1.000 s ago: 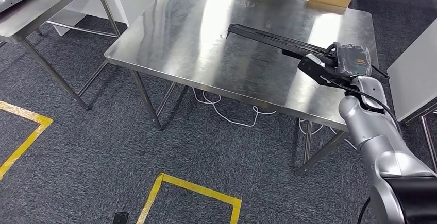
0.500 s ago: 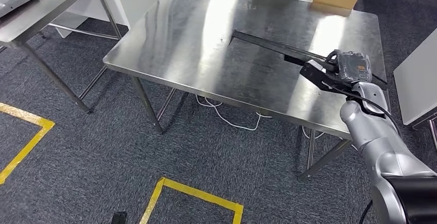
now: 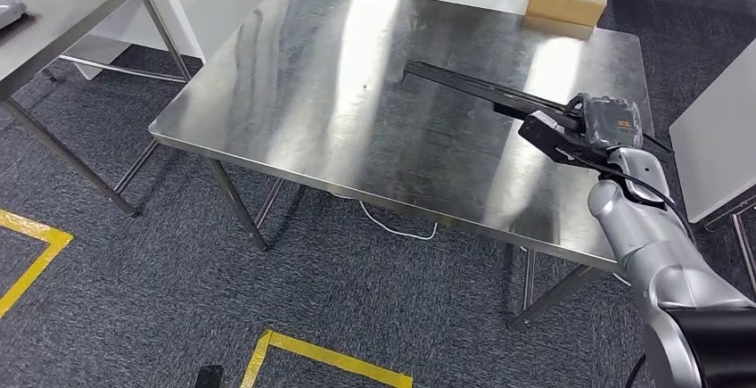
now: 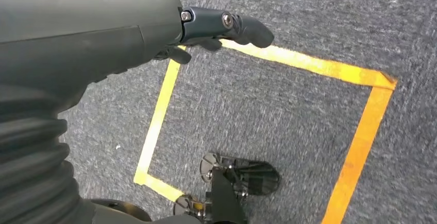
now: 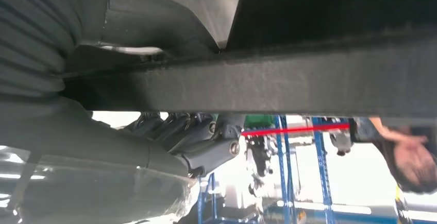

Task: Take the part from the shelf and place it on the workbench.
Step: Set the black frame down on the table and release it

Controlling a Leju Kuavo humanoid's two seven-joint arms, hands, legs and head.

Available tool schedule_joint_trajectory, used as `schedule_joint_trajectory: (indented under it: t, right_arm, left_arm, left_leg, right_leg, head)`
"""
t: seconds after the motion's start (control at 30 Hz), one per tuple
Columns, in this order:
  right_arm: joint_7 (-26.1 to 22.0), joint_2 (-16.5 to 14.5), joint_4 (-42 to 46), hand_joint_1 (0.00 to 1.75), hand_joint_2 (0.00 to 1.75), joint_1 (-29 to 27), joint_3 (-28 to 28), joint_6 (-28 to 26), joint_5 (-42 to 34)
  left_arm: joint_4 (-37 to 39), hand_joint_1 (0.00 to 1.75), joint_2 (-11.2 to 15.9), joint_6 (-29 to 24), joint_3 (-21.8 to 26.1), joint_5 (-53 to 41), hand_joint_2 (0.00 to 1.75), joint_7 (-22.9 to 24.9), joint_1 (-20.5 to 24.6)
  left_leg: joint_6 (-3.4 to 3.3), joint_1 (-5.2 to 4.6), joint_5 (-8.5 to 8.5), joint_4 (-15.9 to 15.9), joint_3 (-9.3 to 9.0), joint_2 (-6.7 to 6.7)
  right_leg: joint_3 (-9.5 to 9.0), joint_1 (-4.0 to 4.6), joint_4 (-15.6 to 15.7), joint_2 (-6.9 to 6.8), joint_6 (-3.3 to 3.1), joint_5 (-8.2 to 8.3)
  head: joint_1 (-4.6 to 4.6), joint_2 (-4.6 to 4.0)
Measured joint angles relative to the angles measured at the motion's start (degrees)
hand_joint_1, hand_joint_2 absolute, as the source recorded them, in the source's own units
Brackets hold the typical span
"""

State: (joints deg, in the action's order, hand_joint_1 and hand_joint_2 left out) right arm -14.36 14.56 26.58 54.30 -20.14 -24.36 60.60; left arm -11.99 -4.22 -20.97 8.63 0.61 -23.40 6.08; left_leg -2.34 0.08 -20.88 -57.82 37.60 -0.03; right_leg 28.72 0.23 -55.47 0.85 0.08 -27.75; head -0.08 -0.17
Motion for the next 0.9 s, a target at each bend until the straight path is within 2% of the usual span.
schedule_joint_trajectory:
  t: [0.07,0.1,0.17,0.2,0.23,0.27,0.3,0.33,0.37,0.4,0.43,0.47,0.5,0.53,0.57,0.63,0.73,0.77,0.87,0.9]
  right_arm:
    - [-0.2,0.0,0.0,1.75,1.75,-0.1,-0.1,0.1,0.6]
    - [-0.3,0.0,-0.1,1.75,1.75,-0.1,-0.1,0.2,0.8]
    - [-0.4,0.0,-0.2,1.75,1.75,-0.2,-0.3,0.4,0.9]
    - [-0.4,0.0,-0.4,1.75,1.75,-0.4,-0.4,0.5,0.9]
    - [-0.4,0.1,-0.6,1.75,1.75,-0.7,-0.4,0.6,0.9]
    - [-0.5,0.1,-0.7,1.75,1.75,-1.0,-0.5,0.6,0.9]
    - [-0.8,0.1,-0.9,1.75,1.75,-1.2,-0.5,0.7,1.0]
    - [-1.3,0.1,-0.9,1.75,1.75,-1.4,-0.6,0.8,1.0]
    - [-1.9,0.1,-1.0,1.75,1.75,-1.4,-0.7,0.9,1.1]
    - [-2.5,0.1,-1.0,1.75,1.75,-1.4,-0.9,1.0,1.3]
    - [-3.0,0.0,-1.1,1.75,1.75,-1.4,-1.2,1.1,1.6]
    - [-3.3,-0.2,-1.2,1.75,1.75,-1.4,-1.5,1.3,1.9]
    - [-3.5,-0.3,-1.3,1.75,1.75,-1.3,-1.9,1.4,2.2]
    - [-3.4,-0.6,-1.3,1.75,1.75,-1.3,-2.2,1.5,2.5]
    - [-3.3,-0.8,-1.4,1.75,1.75,-1.2,-2.5,1.4,2.9]
    - [-2.7,-1.1,-1.6,1.75,1.75,-0.8,-3.0,1.3,3.4]
    - [-2.2,-1.0,-2.0,0.44,1.75,-0.3,-3.2,1.1,3.2]
    - [-2.1,-0.8,-2.1,0.0,1.75,-0.3,-3.2,0.9,3.0]
    - [-2.2,-0.2,-2.6,0.0,1.75,-0.3,-3.2,0.3,2.1]
    - [-2.2,0.1,-2.7,0.0,1.75,-0.4,-3.2,0.1,1.8]
  left_arm:
    - [0.0,0.0,-0.1,-0.2,0.0,0.0,1.75,-0.5,0.1]
    - [0.0,0.0,-0.1,-0.3,0.0,-0.1,1.75,-0.7,0.1]
    - [0.0,0.0,-0.2,-0.5,0.0,-0.1,1.75,-1.0,0.2]
    - [0.0,0.0,-0.2,-0.5,0.0,-0.1,1.75,-1.0,0.3]
    - [0.0,0.0,-0.2,-0.6,0.0,-0.1,1.75,-1.0,0.2]
    - [0.0,0.0,-0.3,-0.6,0.0,-0.1,1.75,-1.1,0.1]
    - [0.0,0.0,-0.3,-0.8,0.0,-0.1,1.75,-1.4,0.0]
    - [0.0,0.0,-0.4,-1.4,0.0,-0.2,1.75,-2.0,-0.1]
    - [0.0,0.0,-0.5,-2.3,0.0,-0.4,1.75,-3.1,0.0]
    - [0.0,0.0,-0.5,-3.7,0.0,-0.6,1.75,-4.4,0.0]
    - [0.0,0.0,-0.5,-5.2,0.0,-0.9,1.75,-6.0,0.1]
    - [0.0,0.0,-0.6,-6.6,0.1,-0.9,1.75,-7.6,0.1]
    - [0.0,0.0,-0.7,-7.7,0.2,-0.9,1.75,-9.0,0.2]
    - [0.0,0.0,-0.7,-8.4,0.4,-0.8,1.75,-10.2,0.3]
    - [0.0,0.0,-0.8,-8.8,0.6,-0.7,1.75,-11.1,0.3]
    - [0.0,0.0,-0.9,-8.9,0.9,-0.7,1.75,-11.9,0.5]
    - [0.0,0.0,-1.1,-7.9,1.1,-0.6,1.75,-12.1,0.7]
    - [0.0,0.0,-1.1,-7.5,1.3,-0.3,1.31,-12.0,0.7]
    - [0.0,0.0,-1.1,-7.5,2.2,0.1,0.0,-10.9,0.7]
    - [0.0,0.0,-1.1,-7.7,2.4,0.1,0.0,-10.2,0.7]
  left_leg:
    - [-0.57,0.1,-0.46,1.1,-1.08,0.0]
    - [-0.82,0.18,-0.58,1.6,-1.7,-0.03]
    - [-1.19,0.33,-0.98,2.2,-2.67,-0.21]
    - [-1.27,0.38,-1.32,2.2,-3.02,-0.33]
    - [-1.25,0.42,-1.71,2.2,-3.45,-0.46]
    - [-1.13,0.46,-2.12,2.2,-3.98,-0.57]
    - [-0.95,0.49,-2.54,2.2,-4.55,-0.66]
    - [-0.71,0.54,-2.97,2.1,-5.15,-0.72]
    - [-0.4,0.57,-3.46,2.2,-5.67,-0.78]
    - [-0.02,0.58,-3.94,2.1,-6.21,-0.82]
    - [0.37,0.55,-4.38,2.1,-6.55,-0.85]
    - [0.8,0.51,-4.73,2.1,-6.8,-0.8]
    - [1.13,0.49,-4.95,2.0,-7.05,-0.71]
    - [1.18,0.52,-5.24,2.1,-7.18,-0.56]
    - [1.06,0.6,-5.43,2.0,-7.4,-0.36]
    - [0.62,0.79,-5.8,2.2,-7.79,-0.03]
    - [0.69,0.96,-6.02,2.6,-8.17,0.23]
    - [0.71,1.0,-6.07,2.7,-8.18,0.26]
    - [0.83,1.11,-6.17,2.8,-8.19,0.39]
    - [1.02,1.13,-6.2,2.8,-8.2,0.43]
  right_leg:
    - [0.39,0.15,-1.2,-0.05,0.65,0.15]
    - [1.55,0.18,-3.1,-0.09,0.81,0.15]
    - [5.93,-0.14,-9.9,-0.15,0.86,-0.85]
    - [8.53,-0.32,-13.5,-0.16,0.85,-1.95]
    - [10.81,-0.54,-16.0,-0.16,0.88,-3.13]
    - [12.31,-0.77,-16.8,-0.18,1.07,-3.8]
    - [12.88,-1.04,-15.7,-0.22,1.56,-3.45]
    - [12.53,-1.37,-12.6,-0.34,2.29,-1.79]
    - [11.48,-1.74,-8.2,-0.58,3.22,1.02]
    - [10.45,-1.88,-4.1,-0.97,3.87,3.86]
    - [9.49,-1.87,-1.0,-1.34,3.89,5.9]
    - [8.78,-1.65,0.7,-1.55,3.4,7.26]
    - [8.44,-1.35,1.1,-1.61,2.55,7.58]
    - [8.0,-1.26,1.1,-1.51,1.8,7.63]
    - [7.7,-1.17,1.1,-1.35,1.37,7.86]
    - [7.36,-1.08,1.2,-1.1,1.09,7.8]
    - [7.24,-0.81,1.2,-0.89,0.64,7.48]
    - [7.23,-0.76,1.2,-0.89,0.58,7.44]
    - [7.2,-0.62,1.2,-0.87,0.51,7.39]
    - [7.19,-0.59,1.2,-0.87,0.47,7.37]
  head:
    - [0.02,0.0]
    - [0.04,0.0]
    - [0.14,0.0]
    - [0.16,0.0]
    - [0.22,0.0]
    - [0.24,0.0]
    - [0.23,0.0]
    - [0.24,0.0]
    - [0.24,0.0]
    - [0.25,0.0]
    - [0.3,0.0]
    - [0.27,0.0]
    - [0.25,0.0]
    - [0.17,0.0]
    - [0.04,0.0]
    - [-0.14,0.0]
    - [-0.19,0.0]
    - [-0.2,0.0]
    - [-0.21,0.0]
    - [-0.19,0.0]
